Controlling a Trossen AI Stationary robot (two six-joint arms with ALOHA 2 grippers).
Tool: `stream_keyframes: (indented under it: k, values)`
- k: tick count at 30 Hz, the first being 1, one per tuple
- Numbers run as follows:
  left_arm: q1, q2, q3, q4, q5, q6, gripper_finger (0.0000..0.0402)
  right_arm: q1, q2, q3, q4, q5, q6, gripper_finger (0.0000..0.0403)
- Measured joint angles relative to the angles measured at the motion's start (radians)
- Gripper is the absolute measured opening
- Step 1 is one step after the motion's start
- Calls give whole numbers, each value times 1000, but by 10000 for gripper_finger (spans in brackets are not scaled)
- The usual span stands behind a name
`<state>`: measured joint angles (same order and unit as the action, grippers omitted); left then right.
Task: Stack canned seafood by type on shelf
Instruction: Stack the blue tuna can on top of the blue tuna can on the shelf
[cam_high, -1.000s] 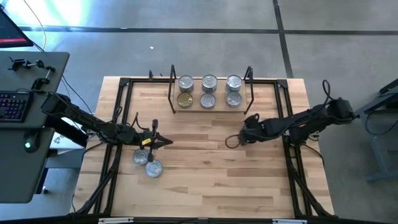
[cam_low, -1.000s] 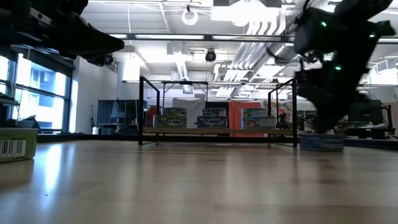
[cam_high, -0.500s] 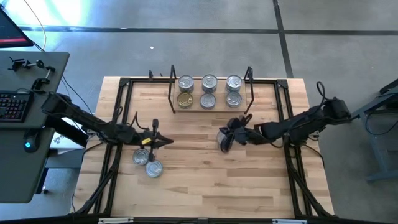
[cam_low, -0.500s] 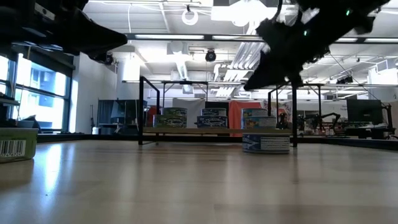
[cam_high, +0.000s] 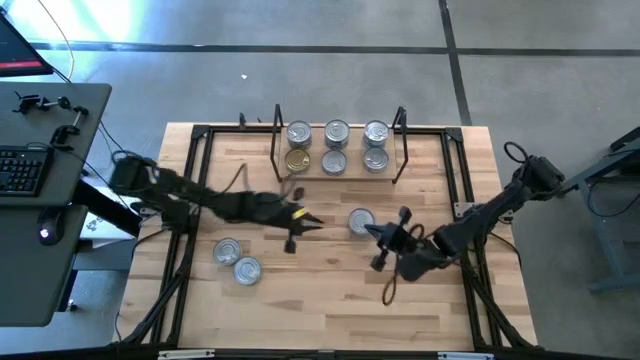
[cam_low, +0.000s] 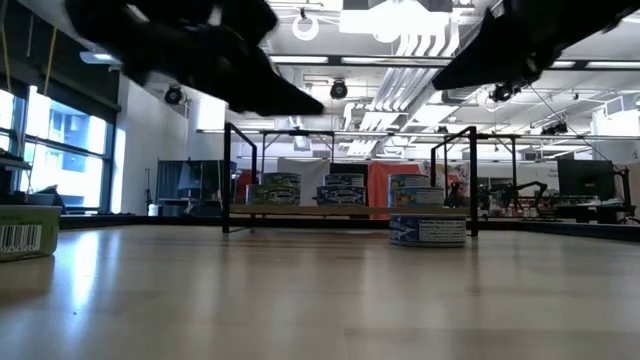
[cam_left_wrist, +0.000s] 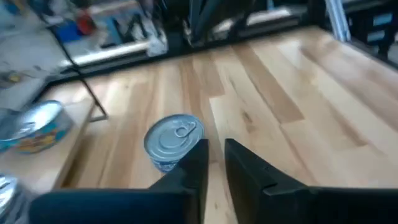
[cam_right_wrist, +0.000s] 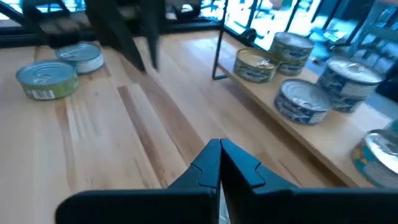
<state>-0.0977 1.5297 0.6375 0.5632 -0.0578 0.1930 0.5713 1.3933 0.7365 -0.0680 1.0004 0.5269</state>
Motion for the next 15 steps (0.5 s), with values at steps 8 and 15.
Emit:
stream_keyframes:
  k: [8, 15]
  values:
    - [106, 300, 359, -338, 211, 352, 122, 112, 9, -1, -42, 165, 103, 0]
    - [111, 508, 559, -419, 201, 637, 144, 124, 28, -1, -69, 201, 156, 0]
